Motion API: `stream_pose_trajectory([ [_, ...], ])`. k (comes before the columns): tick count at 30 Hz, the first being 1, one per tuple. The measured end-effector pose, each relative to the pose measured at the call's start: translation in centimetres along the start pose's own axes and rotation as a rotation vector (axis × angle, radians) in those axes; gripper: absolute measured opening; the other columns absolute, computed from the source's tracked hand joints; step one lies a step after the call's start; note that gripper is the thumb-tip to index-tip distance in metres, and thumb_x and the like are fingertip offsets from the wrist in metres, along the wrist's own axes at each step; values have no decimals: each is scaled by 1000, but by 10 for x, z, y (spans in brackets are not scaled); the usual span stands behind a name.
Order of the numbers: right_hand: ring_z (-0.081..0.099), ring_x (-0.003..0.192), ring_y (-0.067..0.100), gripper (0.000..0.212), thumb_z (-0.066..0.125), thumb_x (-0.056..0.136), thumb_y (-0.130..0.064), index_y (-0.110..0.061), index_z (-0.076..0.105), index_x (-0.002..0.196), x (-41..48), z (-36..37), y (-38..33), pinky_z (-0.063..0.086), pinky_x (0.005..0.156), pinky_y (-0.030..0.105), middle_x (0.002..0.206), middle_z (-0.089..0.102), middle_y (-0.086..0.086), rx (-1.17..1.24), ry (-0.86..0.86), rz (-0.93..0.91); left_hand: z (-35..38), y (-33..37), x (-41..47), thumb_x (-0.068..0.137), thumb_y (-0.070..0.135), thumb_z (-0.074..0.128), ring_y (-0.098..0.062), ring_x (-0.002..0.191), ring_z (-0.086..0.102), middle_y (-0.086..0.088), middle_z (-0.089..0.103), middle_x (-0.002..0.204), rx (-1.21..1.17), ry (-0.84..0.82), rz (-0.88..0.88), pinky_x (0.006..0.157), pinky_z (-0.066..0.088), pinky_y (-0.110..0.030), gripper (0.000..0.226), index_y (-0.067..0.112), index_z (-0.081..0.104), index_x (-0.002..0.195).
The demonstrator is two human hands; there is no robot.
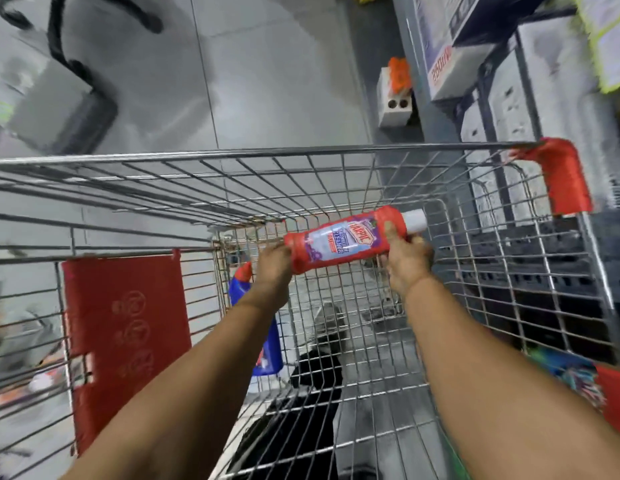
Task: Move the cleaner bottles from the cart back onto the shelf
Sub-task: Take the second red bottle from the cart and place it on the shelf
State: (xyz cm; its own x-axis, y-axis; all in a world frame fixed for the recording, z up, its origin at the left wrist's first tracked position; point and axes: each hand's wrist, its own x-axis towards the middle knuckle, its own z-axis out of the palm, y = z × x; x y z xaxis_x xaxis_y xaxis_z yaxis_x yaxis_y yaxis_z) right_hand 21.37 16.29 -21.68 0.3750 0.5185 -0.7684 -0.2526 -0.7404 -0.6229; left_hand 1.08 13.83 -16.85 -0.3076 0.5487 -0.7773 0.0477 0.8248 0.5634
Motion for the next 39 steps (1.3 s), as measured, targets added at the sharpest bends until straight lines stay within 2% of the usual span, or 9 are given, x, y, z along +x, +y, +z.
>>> stream_pose_trajectory([
  [3, 65, 54, 14, 39, 79, 65, -46, -17, 63, 87, -24, -9, -16, 52, 48, 28, 81, 74, 3, -35, -10, -56, -3, -10, -21, 83, 0, 43, -26, 84, 57, -16, 61, 91, -265, 3, -144, 69, 47, -35, 26, -6, 62, 100],
  [6, 71, 75, 21, 37, 81, 65, -37, -25, 58, 91, -61, -24, -32, 59, 60, 38, 97, 73, 5, -9, -60, -128, -17, -9, -50, 88, 4, 44, -27, 89, 59, -10, 60, 91, -206, -21, -147, 81, 53, -43, 22, 1, 60, 104],
  [9, 71, 85, 26, 44, 81, 54, -42, -30, 60, 91, -114, -47, -51, 58, 76, 57, 99, 73, 2, -12, -143, -291, -32, -9, -85, 85, -6, 51, -28, 97, 58, -16, 59, 113, -17, -118, 1, 83, 57, -41, 47, 4, 47, 131],
  [13, 71, 90, 18, 39, 80, 56, -43, -36, 68, 92, -198, -89, -82, 58, 80, 41, 96, 75, -5, 4, -249, -584, -49, -2, -150, 72, -18, 63, -15, 82, 66, -19, 64, 117, 147, -344, 296, 63, 58, -18, 68, 2, 43, 134],
  [16, 70, 82, 6, 33, 79, 60, -36, -33, 71, 92, -272, -131, -105, 55, 70, 22, 88, 76, -14, 62, -306, -812, -60, 10, -208, 68, -14, 72, -16, 80, 65, -17, 70, 98, 274, -479, 504, 81, 57, -29, 57, 3, 57, 120],
  [21, 66, 76, 2, 20, 73, 73, -20, -22, 67, 92, -405, -223, -123, 54, 73, 20, 80, 75, -17, 86, -315, -1099, -47, -2, -332, 59, -3, 84, -21, 92, 63, -14, 69, 97, 334, -636, 832, 89, 50, -38, 47, 5, 60, 99],
  [28, 63, 76, -1, 30, 70, 78, -11, -19, 61, 105, -530, -346, -83, 53, 75, 19, 89, 69, -5, 15, -72, -1342, 14, -45, -463, 64, -7, 78, -8, 100, 65, 2, 72, 106, 339, -906, 1127, 91, 50, -21, 50, 10, 63, 108],
  [34, 68, 93, 10, 42, 75, 70, -29, -33, 62, 110, -588, -445, -1, 55, 89, 37, 102, 70, -6, -76, 289, -1292, 88, -101, -529, 63, 3, 84, -8, 105, 67, 7, 75, 107, 540, -1072, 1264, 93, 51, -25, 49, 17, 67, 107],
  [39, 67, 94, 7, 50, 73, 67, -35, -33, 61, 115, -604, -526, 70, 54, 89, 35, 106, 70, -7, 1, 584, -1185, 159, -150, -579, 58, 25, 85, 9, 92, 66, 31, 71, 94, 728, -1157, 1475, 79, 49, -10, 50, 33, 63, 102],
])
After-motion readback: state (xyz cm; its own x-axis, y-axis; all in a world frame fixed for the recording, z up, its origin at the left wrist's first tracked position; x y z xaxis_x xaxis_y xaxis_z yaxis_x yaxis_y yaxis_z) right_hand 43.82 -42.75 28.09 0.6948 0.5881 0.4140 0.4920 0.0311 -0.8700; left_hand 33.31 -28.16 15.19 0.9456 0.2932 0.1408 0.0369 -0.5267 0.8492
